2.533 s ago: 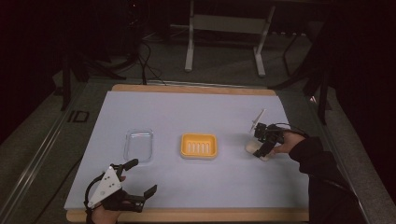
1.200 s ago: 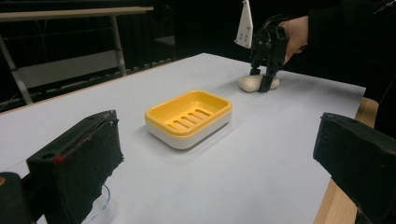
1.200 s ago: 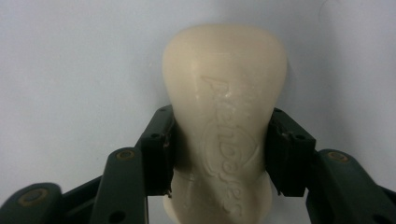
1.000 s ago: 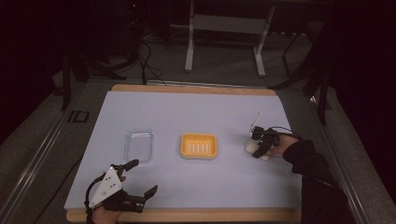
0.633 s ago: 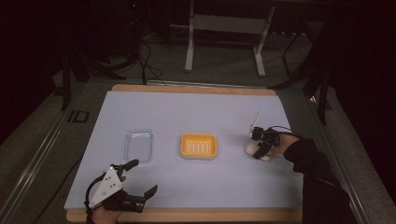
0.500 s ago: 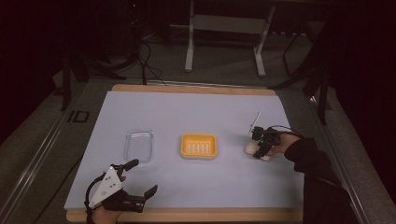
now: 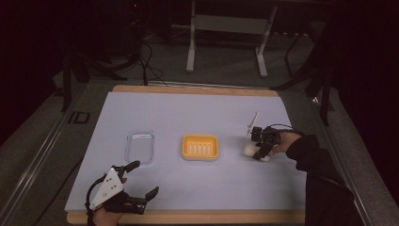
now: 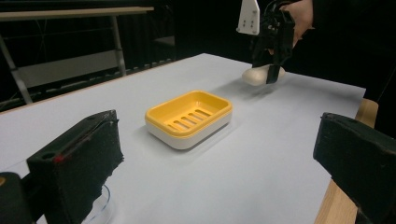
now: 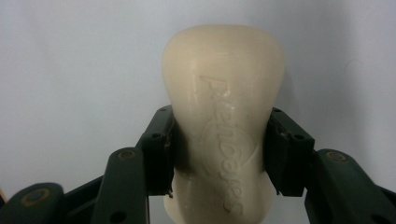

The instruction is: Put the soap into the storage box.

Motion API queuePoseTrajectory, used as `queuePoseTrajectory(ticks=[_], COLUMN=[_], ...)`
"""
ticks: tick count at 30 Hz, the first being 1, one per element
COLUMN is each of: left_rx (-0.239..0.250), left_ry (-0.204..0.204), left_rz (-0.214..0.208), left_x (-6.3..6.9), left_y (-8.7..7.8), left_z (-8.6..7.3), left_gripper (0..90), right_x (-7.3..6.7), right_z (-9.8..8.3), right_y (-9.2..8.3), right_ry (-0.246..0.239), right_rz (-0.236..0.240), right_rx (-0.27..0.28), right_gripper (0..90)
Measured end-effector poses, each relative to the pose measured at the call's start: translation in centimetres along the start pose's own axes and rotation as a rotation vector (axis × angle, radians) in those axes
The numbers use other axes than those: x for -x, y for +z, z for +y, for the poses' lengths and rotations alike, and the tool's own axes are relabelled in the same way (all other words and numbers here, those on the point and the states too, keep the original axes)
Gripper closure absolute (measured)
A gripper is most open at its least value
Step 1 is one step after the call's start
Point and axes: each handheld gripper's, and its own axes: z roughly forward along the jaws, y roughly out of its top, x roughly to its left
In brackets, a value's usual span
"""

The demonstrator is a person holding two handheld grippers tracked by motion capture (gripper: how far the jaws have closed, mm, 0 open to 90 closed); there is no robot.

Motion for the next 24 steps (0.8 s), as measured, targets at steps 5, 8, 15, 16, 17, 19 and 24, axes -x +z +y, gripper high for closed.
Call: queuePoseTrajectory(ticks=[5, 8, 15, 16, 17, 19, 24], left_rx=[0.000, 0.000, -0.003, -0.003, -0.004, -0.003, -0.006], left_ry=[0.000, 0.000, 0.001, 0.001, 0.001, 0.000, -0.001], left_rz=[0.000, 0.000, 0.000, 0.000, 0.000, 0.001, 0.002], left_x=[0.0, 0.0, 0.0, 0.0, 0.0, 0.0, 0.0], left_y=[0.0, 0.0, 0.0, 0.0, 0.0, 0.0, 0.0], left_z=[0.0, 0.0, 0.0, 0.0, 0.0, 0.0, 0.0], left_gripper=[1.2, 1.2, 1.2, 1.2, 1.2, 1.1, 1.1], right_x=[-0.3, -0.7, -1.0, -1.0, -1.1, -1.2, -1.5], right_z=[0.5, 1.1, 1.9, 1.9, 2.0, 2.4, 3.1], right_y=[-0.6, -1.3, -2.0, -2.0, -2.1, -2.3, -2.9], right_ry=[-0.022, -0.057, -0.084, -0.084, -0.088, -0.102, -0.120], right_rz=[-0.011, -0.021, -0.015, -0.015, -0.014, -0.013, -0.020], right_rx=[-0.003, 0.011, 0.014, 0.014, 0.015, 0.019, 0.026], right_gripper=[50.0, 50.0, 50.0, 50.0, 50.0, 50.0, 50.0])
